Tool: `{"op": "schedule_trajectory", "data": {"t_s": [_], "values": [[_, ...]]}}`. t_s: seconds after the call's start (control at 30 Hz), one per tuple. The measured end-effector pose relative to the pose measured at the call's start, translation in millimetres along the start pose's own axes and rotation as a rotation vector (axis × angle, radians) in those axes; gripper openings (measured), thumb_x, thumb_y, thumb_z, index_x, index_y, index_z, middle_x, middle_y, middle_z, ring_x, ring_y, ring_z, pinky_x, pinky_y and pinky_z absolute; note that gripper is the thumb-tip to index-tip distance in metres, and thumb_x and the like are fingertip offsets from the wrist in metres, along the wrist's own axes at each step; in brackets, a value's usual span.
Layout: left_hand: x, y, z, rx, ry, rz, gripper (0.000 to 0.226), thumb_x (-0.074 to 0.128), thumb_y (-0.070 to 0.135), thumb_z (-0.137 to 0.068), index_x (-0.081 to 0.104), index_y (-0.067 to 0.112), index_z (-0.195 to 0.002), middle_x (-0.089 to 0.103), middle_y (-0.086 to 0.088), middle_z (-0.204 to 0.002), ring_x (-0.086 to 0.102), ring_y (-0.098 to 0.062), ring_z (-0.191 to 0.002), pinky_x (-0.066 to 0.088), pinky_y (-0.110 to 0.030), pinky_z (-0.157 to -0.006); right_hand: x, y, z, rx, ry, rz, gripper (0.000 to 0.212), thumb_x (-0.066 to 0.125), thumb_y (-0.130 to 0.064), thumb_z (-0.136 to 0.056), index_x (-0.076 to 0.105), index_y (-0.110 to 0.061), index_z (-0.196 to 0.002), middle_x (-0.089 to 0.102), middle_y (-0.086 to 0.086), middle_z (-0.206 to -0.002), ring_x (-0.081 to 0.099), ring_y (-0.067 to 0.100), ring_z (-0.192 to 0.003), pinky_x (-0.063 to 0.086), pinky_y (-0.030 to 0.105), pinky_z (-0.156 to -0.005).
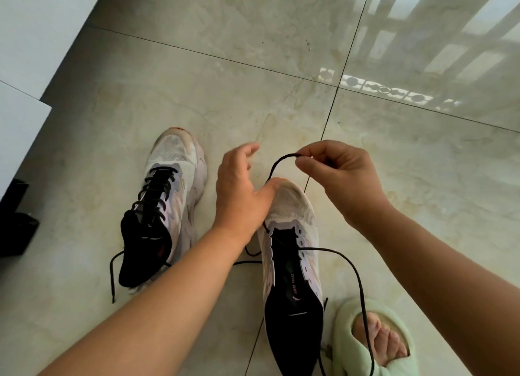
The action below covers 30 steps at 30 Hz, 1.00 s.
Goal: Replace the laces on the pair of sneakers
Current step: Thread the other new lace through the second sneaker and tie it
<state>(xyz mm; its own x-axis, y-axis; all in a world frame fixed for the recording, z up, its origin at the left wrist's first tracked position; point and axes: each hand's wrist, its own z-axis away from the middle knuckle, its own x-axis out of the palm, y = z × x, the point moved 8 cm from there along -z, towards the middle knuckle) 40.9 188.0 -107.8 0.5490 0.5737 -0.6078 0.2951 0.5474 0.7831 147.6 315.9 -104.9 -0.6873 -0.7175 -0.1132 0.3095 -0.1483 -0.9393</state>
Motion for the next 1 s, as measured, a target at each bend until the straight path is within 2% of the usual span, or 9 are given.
{"op": "schedule_trajectory", "data": {"t_s": [0.07, 0.13, 0.23, 0.3, 0.47, 0.67, 0.73, 0.83, 1.0], "values": [[5.3, 22.1, -0.9, 0.138, -0.107, -0.007, 0.06, 0.071, 0.015, -0.08, 0.045, 0.024, -0.132, 0.051, 0.009, -0.125, 0.048, -0.012, -0.117, 0.029, -0.036, -0.108, 0.6, -6.4, 3.8, -0.031, -0.034, 0.04, 0.01, 0.069, -0.009, -0.082, 0.071, -0.019, -0.078, 0.05, -0.007, -0.051, 0.038, 0.001, -0.043, 0.034, 0.011, -0.044], [7.2, 32.2, -0.7, 0.164, -0.168, -0.052, 0.03, 0.066, 0.016, -0.085, 0.063, 0.022, -0.113, 0.065, 0.012, -0.102, 0.058, -0.005, -0.098, 0.024, -0.045, -0.111, -6.3, -12.7, 5.4, -0.071, 0.0, 0.087, 0.01, 0.066, -0.008, -0.084, 0.069, -0.017, -0.079, 0.051, -0.009, -0.053, 0.04, 0.0, -0.043, 0.034, 0.009, -0.044], [-5.6, 19.9, 3.7, 0.059, -0.166, 0.055, 0.006, 0.062, 0.021, -0.088, 0.068, 0.019, -0.086, 0.061, 0.019, -0.067, 0.058, -0.002, -0.065, 0.048, -0.029, -0.083, -30.8, -11.6, 5.3, -0.064, 0.16, 0.148, 0.013, 0.062, -0.009, -0.086, 0.063, -0.019, -0.078, 0.056, -0.002, -0.063, 0.04, -0.001, -0.046, 0.033, 0.009, -0.045], [-18.7, 10.2, 11.0, 0.048, -0.132, 0.034, 0.008, 0.062, 0.023, -0.088, 0.069, 0.019, -0.088, 0.059, 0.018, -0.063, 0.055, 0.001, -0.059, 0.047, -0.018, -0.063, -40.7, -6.4, 6.8, -0.016, 0.197, 0.174, 0.01, 0.063, -0.012, -0.086, 0.063, -0.017, -0.077, 0.057, 0.002, -0.064, 0.041, 0.0, -0.045, 0.033, 0.009, -0.043], [-31.6, 10.9, 30.1, 0.174, -0.049, -0.146, 0.013, 0.066, 0.015, -0.085, 0.074, 0.014, -0.096, 0.066, 0.001, -0.075, 0.059, -0.009, -0.069, 0.048, -0.02, -0.066, -18.5, 8.1, 14.4, 0.078, -0.019, 0.239, 0.009, 0.061, -0.011, -0.087, 0.065, -0.017, -0.082, 0.058, 0.003, -0.062, 0.044, -0.004, -0.04, 0.031, 0.006, -0.04], [-54.0, 21.2, 10.4, 0.207, 0.08, -0.076, 0.018, 0.068, 0.018, -0.084, 0.072, 0.017, -0.101, 0.048, 0.012, -0.071, 0.05, 0.003, -0.064, 0.036, -0.003, -0.064, -18.6, 8.7, 17.0, 0.072, -0.069, 0.226, 0.011, 0.058, -0.011, -0.09, 0.067, -0.016, -0.094, 0.057, 0.003, -0.066, 0.047, -0.006, -0.041, 0.032, 0.005, -0.041], [-50.8, 7.2, 5.3, 0.089, 0.035, -0.009, 0.019, 0.06, 0.036, -0.086, 0.071, 0.023, -0.096, 0.059, 0.007, -0.081, 0.057, 0.002, -0.076, 0.043, -0.01, -0.071, -19.4, 10.8, 16.4, 0.081, -0.084, 0.211, 0.01, 0.058, -0.013, -0.09, 0.067, -0.014, -0.095, 0.058, 0.002, -0.067, 0.047, -0.006, -0.043, 0.032, 0.005, -0.041], [-43.1, -52.3, 6.5, -0.356, -0.01, -0.106, 0.036, 0.043, 0.043, -0.095, 0.062, 0.015, -0.083, 0.063, -0.017, -0.087, 0.063, -0.03, -0.088, 0.052, -0.044, -0.079, -12.6, 21.3, 16.8, 0.109, -0.135, 0.284, 0.01, 0.062, -0.022, -0.086, 0.067, -0.016, -0.092, 0.064, 0.005, -0.078, 0.049, -0.003, -0.052, 0.036, 0.008, -0.046], [-9.8, -87.8, 32.8, -0.697, -0.221, -0.018, 0.03, 0.043, 0.004, -0.086, 0.064, 0.022, -0.097, 0.067, -0.013, -0.105, 0.062, -0.032, -0.099, 0.048, -0.033, -0.079, 20.4, 30.4, 19.7, 0.023, -0.282, 0.558, 0.033, 0.065, -0.034, -0.082, 0.062, -0.025, -0.114, 0.061, -0.008, -0.114, 0.054, 0.009, -0.104, 0.038, 0.019, -0.082]]}}
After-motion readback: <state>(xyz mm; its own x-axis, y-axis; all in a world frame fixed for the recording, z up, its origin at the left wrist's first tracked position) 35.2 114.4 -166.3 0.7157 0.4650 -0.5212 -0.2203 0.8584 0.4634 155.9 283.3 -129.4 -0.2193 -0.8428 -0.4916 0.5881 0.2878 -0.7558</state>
